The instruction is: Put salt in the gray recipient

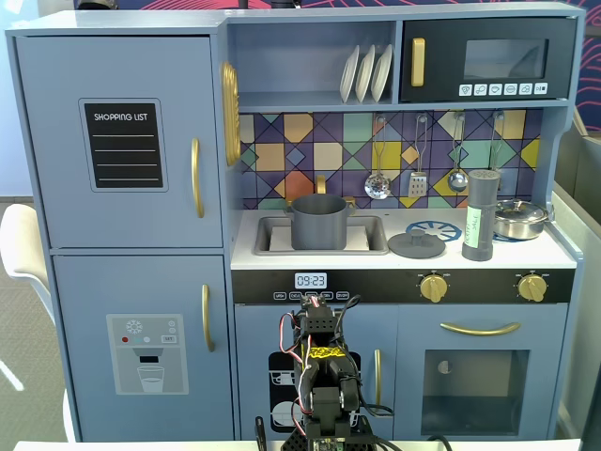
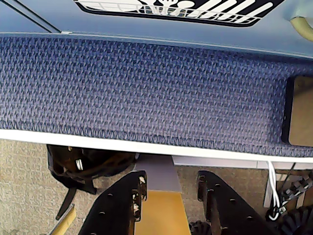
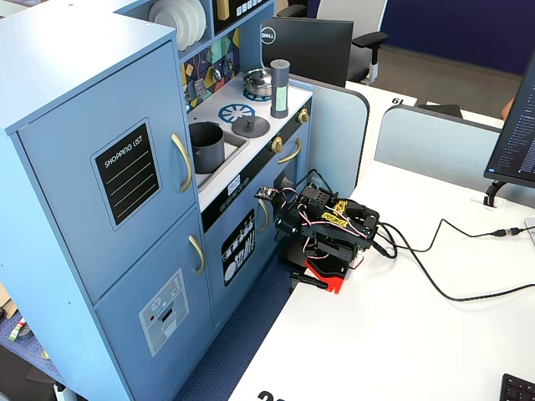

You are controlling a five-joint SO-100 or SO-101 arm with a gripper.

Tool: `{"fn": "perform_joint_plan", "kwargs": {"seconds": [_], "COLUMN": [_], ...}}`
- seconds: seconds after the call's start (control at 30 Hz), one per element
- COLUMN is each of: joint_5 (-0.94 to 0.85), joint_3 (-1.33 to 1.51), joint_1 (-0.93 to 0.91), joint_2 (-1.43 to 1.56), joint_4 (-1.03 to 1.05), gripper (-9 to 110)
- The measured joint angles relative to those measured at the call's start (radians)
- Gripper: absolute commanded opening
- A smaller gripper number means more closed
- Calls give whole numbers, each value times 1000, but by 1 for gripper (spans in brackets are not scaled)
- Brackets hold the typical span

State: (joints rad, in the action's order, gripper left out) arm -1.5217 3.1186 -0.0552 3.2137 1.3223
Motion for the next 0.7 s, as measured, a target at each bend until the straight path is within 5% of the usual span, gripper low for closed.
{"fn": "perform_joint_plan", "kwargs": {"seconds": [0.7], "joint_5": [28], "joint_3": [-132], "joint_1": [-137], "joint_2": [-84], "joint_4": [-83], "gripper": [0]}}
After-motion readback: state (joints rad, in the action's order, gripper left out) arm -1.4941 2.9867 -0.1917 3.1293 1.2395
